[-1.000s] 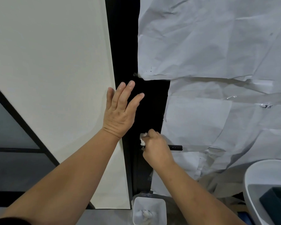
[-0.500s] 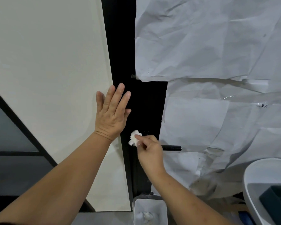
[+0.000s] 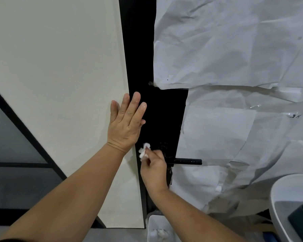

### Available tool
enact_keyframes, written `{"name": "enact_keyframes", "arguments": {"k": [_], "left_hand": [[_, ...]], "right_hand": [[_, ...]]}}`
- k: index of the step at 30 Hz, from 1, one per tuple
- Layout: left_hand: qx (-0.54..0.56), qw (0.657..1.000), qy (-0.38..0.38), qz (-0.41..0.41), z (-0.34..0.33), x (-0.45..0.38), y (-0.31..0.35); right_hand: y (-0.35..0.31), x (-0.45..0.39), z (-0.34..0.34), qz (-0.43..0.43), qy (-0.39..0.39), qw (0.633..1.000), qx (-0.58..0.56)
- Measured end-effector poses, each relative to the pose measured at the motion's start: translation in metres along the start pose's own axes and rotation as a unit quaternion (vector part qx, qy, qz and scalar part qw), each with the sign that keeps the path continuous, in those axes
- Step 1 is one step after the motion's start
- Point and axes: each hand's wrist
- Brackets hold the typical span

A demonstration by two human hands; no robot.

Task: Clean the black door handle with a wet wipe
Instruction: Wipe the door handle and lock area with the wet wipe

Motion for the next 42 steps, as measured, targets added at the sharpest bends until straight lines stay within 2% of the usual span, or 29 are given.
{"name": "enact_keyframes", "arguments": {"k": [3, 7, 9, 15, 21, 24, 26, 31, 34, 36, 39, 40, 42], "left_hand": [[-0.002, 1.0, 0.001, -0.004, 0.0, 0.0, 0.0], [-0.003, 1.0, 0.0, -0.003, 0.0, 0.0, 0.0], [-0.004, 1.0, -0.001, -0.001, 0.0, 0.0, 0.0], [-0.01, 1.0, -0.001, -0.001, 0.0, -0.001, 0.001], [-0.012, 1.0, -0.006, 0.002, -0.001, 0.0, 0.001], [-0.017, 1.0, -0.005, 0.0, -0.001, 0.0, 0.001], [-0.018, 1.0, -0.006, 0.003, -0.002, 0.001, 0.001], [-0.012, 1.0, -0.004, 0.009, 0.0, -0.001, 0.002], [-0.012, 1.0, -0.006, 0.007, 0.0, 0.0, 0.002], [-0.011, 1.0, -0.009, 0.008, 0.001, -0.001, 0.002], [-0.009, 1.0, -0.012, 0.01, 0.002, 0.0, 0.002], [-0.01, 1.0, -0.011, 0.01, 0.002, 0.0, 0.002], [-0.007, 1.0, -0.013, 0.017, 0.002, -0.001, 0.003]], "right_hand": [[0.008, 0.006, -0.005, -0.015, -0.013, 0.998, 0.061], [-0.023, -0.005, -0.004, 0.046, 0.071, 0.996, 0.012], [-0.027, -0.01, -0.004, 0.069, 0.084, 0.994, 0.018], [0.0, -0.018, 0.003, 0.034, -0.022, 0.985, 0.166], [-0.028, -0.031, 0.019, 0.096, 0.031, 0.991, 0.091], [-0.018, -0.03, 0.021, 0.087, -0.053, 0.99, 0.099], [-0.008, -0.029, 0.025, 0.091, -0.088, 0.979, 0.159], [-0.01, -0.043, 0.048, 0.197, 0.031, 0.957, 0.209], [-0.021, -0.046, 0.047, 0.246, 0.061, 0.949, 0.185], [-0.021, -0.046, 0.039, 0.259, 0.031, 0.943, 0.207], [-0.008, -0.043, 0.032, 0.223, -0.044, 0.925, 0.306], [-0.005, -0.042, 0.035, 0.218, -0.053, 0.922, 0.315], [-0.004, -0.043, 0.048, 0.224, -0.023, 0.929, 0.293]]}}
Point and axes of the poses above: each hand's wrist, its own x-axis away from the middle knuckle, its own z-axis out of the back of the hand, y = z × x, and after that the axes turned 10 degrees about -z, right-handed
